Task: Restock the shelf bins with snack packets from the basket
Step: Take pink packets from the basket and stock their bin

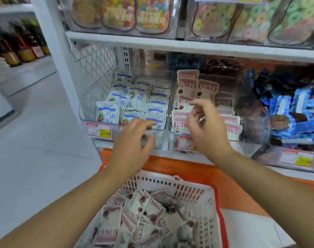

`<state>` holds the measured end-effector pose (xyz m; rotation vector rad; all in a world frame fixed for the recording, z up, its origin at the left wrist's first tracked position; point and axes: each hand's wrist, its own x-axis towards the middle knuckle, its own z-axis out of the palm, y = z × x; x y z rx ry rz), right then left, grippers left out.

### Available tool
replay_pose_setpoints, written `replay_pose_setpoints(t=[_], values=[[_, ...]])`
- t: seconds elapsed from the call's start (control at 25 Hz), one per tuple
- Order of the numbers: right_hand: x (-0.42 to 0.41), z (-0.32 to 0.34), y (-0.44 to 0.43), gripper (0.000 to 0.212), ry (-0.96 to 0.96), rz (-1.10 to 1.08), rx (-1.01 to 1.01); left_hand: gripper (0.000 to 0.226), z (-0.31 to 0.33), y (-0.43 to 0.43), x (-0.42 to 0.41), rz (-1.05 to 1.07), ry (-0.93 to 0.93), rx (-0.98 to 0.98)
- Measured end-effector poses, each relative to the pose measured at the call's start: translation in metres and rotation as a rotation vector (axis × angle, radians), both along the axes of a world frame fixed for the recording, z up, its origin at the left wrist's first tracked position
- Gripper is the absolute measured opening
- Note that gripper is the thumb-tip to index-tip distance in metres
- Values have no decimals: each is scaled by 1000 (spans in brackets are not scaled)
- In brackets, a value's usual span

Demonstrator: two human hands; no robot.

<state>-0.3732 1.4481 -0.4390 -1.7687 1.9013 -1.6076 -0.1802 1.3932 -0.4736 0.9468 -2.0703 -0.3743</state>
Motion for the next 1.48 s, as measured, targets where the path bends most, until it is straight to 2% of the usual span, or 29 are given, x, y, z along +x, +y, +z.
replay_pose_setpoints(t=[0.04, 0.08, 0.16, 0.28, 0.36, 0.44, 0.6, 0.76, 0.92, 1.04, 1.16, 1.2, 1.28, 1.44, 1.48], values=[[17, -19, 13, 20, 91, 76, 81, 29, -23, 9, 9, 5, -33, 51], [34, -44, 27, 18, 181, 164, 246, 28, -49, 20, 18, 6, -103, 130], [54, -102, 46, 23, 342, 323, 694, 28, -99, 38, 32, -16, -271, 361], [54, -190, 63, 24, 253, 393, 1250, 33, -170, 62, 64, -30, -504, 655], [52, -221, 70, 27, 58, 251, 1395, 27, -200, 73, 84, -9, -550, 833], [67, -238, 72, 29, -176, 115, 1362, 20, -217, 76, 98, 26, -502, 922], [119, -257, 33, 38, -579, -2, 1257, 16, -232, 69, 106, 147, -403, 1004], [133, -289, -4, 41, -765, -241, 1207, 21, -244, 65, 99, 197, -304, 1161], [130, -303, -2, 31, -965, -215, 1128, 21, -256, 56, 98, 300, -143, 1329], [126, -294, 6, 17, -1133, -195, 1001, 31, -253, 49, 97, 395, 171, 1486], [120, -276, 19, 14, -1449, -65, 902, 41, -243, 51, 93, 291, 700, 1732], [117, -268, 24, 14, -1483, -5, 918, 40, -235, 52, 91, 232, 789, 1730], [109, -256, 36, 16, -1400, 87, 980, 38, -216, 55, 87, 152, 821, 1669], [91, -209, 53, 38, -1028, 218, 921, 36, -177, 56, 86, 4, 600, 1583], [88, -193, 57, 38, -943, 268, 916, 36, -167, 56, 85, -22, 550, 1559]])
